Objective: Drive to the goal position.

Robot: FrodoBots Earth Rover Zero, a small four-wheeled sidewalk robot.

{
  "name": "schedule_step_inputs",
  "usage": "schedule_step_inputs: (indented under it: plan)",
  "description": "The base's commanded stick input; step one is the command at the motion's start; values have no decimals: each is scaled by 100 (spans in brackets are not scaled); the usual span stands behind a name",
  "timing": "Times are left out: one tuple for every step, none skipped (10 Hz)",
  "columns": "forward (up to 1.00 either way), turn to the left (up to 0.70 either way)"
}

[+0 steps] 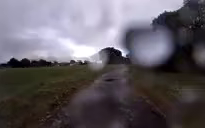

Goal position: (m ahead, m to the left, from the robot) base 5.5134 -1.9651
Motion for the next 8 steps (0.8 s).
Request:
schedule_step_inputs:
  plan:
    - [70,-14]
    - [70,-14]
    - [70,-14]
    - [70,0]
    - [70,0]
    - [70,0]
    - [70,0]
    - [70,0]
